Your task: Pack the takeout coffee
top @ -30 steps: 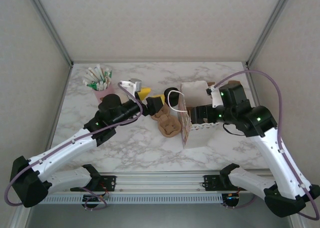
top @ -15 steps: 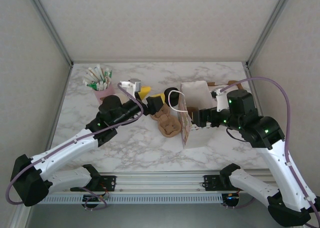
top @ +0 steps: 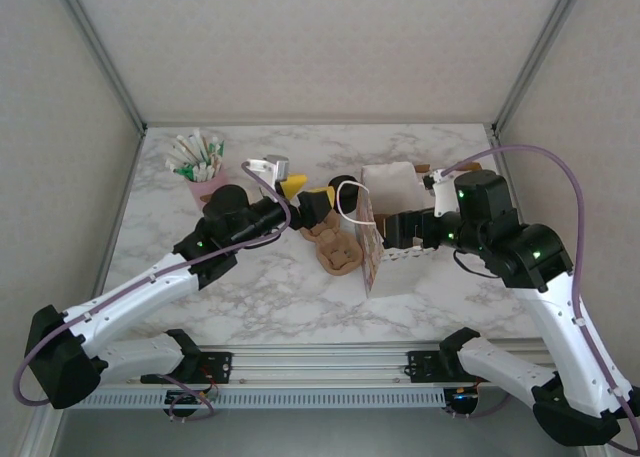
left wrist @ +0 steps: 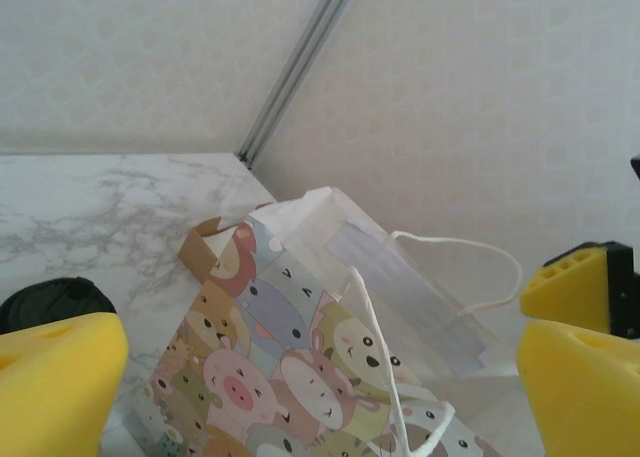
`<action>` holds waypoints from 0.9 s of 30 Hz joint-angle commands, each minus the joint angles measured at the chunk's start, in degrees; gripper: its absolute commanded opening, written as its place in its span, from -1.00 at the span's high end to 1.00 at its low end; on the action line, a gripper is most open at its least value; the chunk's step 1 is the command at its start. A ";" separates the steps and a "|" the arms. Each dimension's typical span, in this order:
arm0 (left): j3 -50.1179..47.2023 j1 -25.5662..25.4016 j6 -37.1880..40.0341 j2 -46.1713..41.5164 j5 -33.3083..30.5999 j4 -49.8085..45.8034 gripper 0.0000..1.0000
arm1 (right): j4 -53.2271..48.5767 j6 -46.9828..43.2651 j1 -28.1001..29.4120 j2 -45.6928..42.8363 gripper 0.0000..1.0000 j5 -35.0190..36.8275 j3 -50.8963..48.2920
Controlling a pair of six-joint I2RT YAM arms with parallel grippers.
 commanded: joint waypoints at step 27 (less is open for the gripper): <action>3.96 -3.49 -1.00 -3.63 -5.30 -9.63 -0.99 | -6.47 8.53 0.40 0.48 -0.98 -0.33 4.65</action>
